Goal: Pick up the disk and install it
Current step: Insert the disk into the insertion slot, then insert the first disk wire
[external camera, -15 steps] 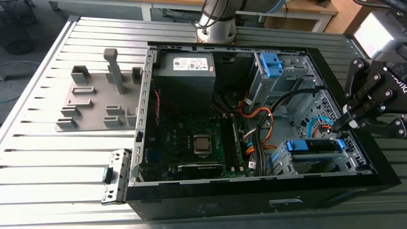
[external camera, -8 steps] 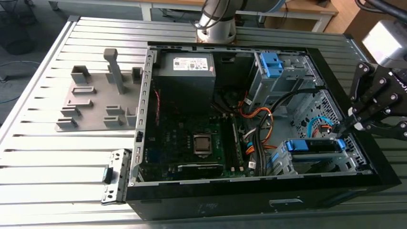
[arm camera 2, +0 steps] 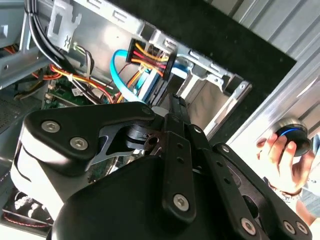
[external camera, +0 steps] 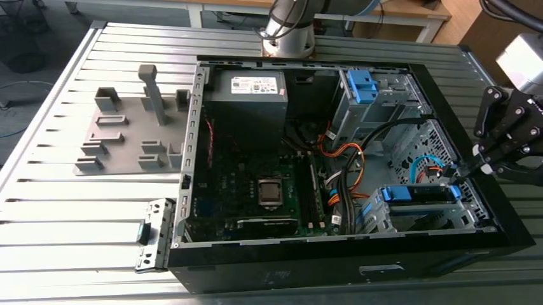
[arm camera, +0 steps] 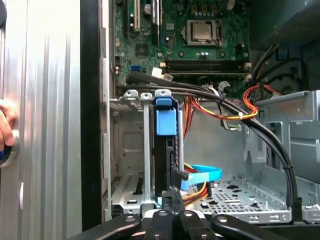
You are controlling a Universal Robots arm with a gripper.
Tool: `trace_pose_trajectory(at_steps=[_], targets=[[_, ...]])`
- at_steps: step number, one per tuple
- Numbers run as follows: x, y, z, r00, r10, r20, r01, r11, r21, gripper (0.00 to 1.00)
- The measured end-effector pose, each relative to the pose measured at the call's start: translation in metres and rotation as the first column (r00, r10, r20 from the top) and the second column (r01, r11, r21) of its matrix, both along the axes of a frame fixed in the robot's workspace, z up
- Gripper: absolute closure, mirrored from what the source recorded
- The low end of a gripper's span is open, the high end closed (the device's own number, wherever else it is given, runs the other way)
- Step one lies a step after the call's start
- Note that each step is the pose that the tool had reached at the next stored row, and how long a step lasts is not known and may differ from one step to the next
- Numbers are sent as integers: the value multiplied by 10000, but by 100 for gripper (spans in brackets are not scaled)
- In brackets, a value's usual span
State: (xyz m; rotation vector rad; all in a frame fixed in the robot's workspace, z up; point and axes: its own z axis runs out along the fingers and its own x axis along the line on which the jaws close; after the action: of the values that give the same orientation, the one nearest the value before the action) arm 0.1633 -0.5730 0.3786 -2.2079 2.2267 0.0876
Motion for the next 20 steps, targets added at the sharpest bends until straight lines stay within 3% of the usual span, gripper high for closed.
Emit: trace_pose_trajectory(at_steps=[6,17,19,20], targets=[[96,32,-41,10000,1,-40,-1,10000,0,89],[98,32,-43,10000,0,-41,0,10000,0,89],[98,32,-43,10000,0,-41,0,10000,0,83],[98,31,-43,10000,0,-41,0,10000,0,71]])
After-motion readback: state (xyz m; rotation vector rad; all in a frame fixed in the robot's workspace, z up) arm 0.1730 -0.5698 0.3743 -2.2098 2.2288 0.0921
